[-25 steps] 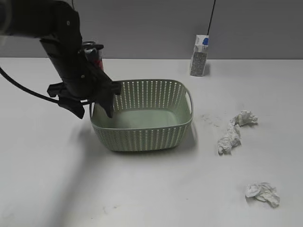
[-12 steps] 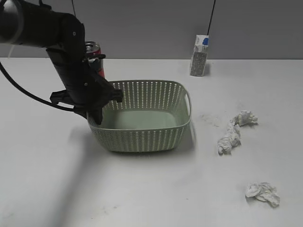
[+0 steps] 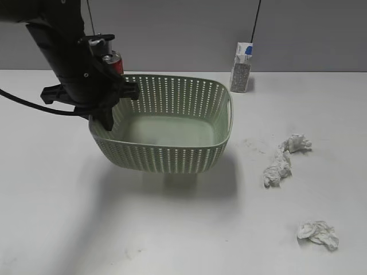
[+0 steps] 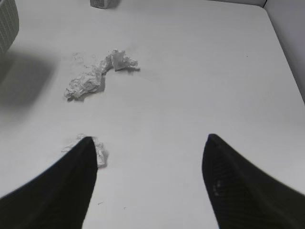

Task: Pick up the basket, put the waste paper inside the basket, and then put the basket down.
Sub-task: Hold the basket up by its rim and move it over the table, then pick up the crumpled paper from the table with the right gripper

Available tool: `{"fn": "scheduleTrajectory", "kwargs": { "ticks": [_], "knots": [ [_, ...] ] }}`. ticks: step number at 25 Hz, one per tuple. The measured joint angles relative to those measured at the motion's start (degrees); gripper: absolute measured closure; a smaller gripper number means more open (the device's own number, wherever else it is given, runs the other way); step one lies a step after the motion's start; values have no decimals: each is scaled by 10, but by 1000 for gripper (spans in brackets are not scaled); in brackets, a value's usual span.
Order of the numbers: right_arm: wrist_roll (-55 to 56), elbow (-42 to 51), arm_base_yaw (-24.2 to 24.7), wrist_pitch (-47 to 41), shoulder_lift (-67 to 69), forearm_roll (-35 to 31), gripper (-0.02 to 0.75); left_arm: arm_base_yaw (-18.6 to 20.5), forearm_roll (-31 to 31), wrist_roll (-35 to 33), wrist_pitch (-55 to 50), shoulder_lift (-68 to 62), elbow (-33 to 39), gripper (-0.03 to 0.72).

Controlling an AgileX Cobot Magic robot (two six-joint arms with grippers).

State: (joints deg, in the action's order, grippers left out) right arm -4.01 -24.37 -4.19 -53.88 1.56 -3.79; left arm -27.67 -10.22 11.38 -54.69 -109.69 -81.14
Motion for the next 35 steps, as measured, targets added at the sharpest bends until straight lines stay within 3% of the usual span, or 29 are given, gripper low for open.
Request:
{"fn": "scheduleTrajectory", "kwargs": {
  "ticks": [4,9,14,17,23,30,35],
  "knots": [
    [0,-21,0,19,83,-15,267,-2,1,30,30,29,54,688],
    [9,-59,0,74,254,-59,283,-2,2,40,59,48,111,688],
    [12,-100,0,142,466,-100,175,-2,4,41,67,52,114,688],
    [12,-135,0,187,599,-103,130,-2,14,42,68,52,114,688],
    [12,-257,-2,209,837,-105,129,-2,21,42,68,52,114,688],
    [3,-397,-46,209,1011,-96,140,-2,24,42,68,52,114,688],
    [46,-454,-58,188,1093,-46,144,-2,24,42,68,52,114,688]
  ]
}}
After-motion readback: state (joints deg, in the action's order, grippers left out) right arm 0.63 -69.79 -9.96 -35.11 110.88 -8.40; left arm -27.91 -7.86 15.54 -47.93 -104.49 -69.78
